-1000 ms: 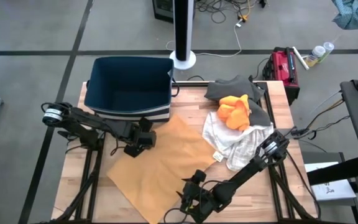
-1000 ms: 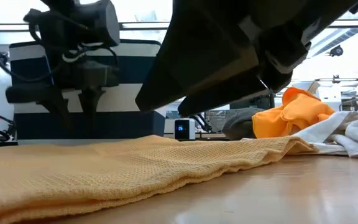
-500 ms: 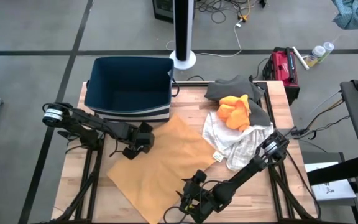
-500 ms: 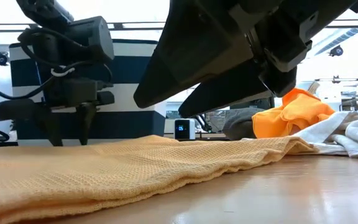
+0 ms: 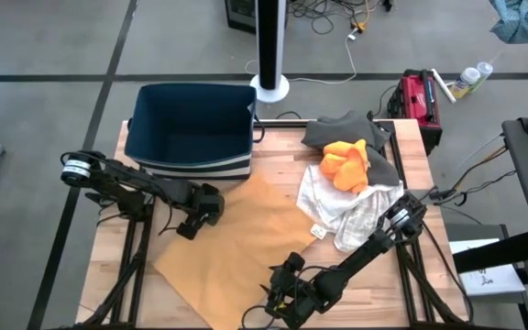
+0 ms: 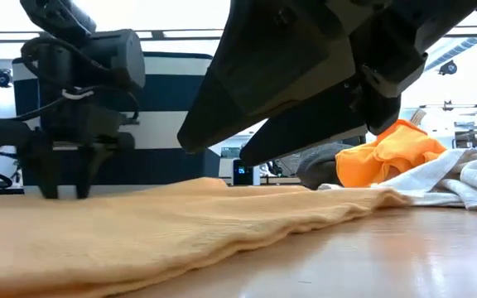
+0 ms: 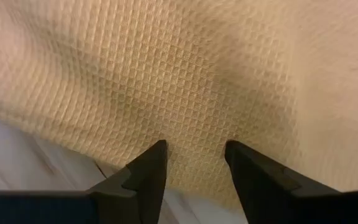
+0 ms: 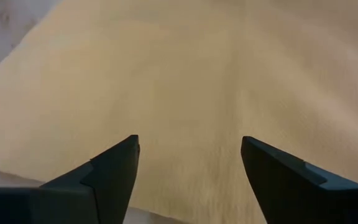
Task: Fold towel
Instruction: Fold the yellow kitchen towel
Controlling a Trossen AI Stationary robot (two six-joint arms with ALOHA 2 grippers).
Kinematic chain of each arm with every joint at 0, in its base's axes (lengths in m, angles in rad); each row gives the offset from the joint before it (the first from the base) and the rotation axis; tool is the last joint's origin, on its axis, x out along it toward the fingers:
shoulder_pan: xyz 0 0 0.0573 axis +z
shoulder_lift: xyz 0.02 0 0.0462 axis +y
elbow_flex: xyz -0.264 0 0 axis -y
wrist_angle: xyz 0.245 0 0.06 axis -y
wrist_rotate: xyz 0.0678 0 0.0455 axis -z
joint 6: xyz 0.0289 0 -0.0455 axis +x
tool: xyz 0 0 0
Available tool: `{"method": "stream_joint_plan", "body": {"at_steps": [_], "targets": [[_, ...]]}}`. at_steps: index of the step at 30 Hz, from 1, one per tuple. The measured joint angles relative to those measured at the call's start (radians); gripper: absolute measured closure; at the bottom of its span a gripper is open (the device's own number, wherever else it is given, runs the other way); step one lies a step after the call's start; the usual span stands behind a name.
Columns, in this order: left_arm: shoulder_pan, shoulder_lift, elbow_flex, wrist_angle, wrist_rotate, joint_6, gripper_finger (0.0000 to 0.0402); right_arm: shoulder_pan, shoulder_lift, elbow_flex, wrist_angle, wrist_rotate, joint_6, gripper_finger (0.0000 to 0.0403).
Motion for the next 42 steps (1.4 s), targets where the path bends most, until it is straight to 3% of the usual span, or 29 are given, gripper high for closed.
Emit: {"method": "stream_joint_plan", "body": {"at_steps": [3, 13, 20, 26, 30, 35, 42], "targets": [[-0.001, 0.005, 0.038, -0.107, -0.041, -0.006, 0.0247, 0.0, 0.0, 0.0, 0.0, 0.0, 0.0, 0.0123], [-0.002, 0.003, 0.071, -0.096, -0.12, 0.101, 0.0223, -0.004, 0.024, 0.002, 0.082, -0.018, -0.062, 0.0124], [-0.002, 0.014, 0.067, -0.143, -0.058, 0.143, 0.0199, -0.022, 0.051, 0.004, 0.127, -0.025, -0.12, 0.012], [-0.003, 0.024, 0.069, -0.175, -0.068, 0.145, 0.0215, -0.034, 0.048, 0.005, 0.129, -0.026, -0.159, 0.0126], [-0.001, 0.024, 0.069, -0.16, -0.131, 0.183, 0.0225, -0.039, 0.047, 0.005, 0.128, -0.026, -0.159, 0.0123], [0.007, 0.024, 0.043, -0.154, -0.076, 0.215, 0.0232, -0.039, 0.047, 0.005, 0.129, -0.026, -0.159, 0.0123], [0.011, 0.014, -0.04, -0.076, -0.072, 0.227, 0.0234, -0.039, 0.062, 0.005, 0.128, -0.026, -0.222, 0.0124]]}}
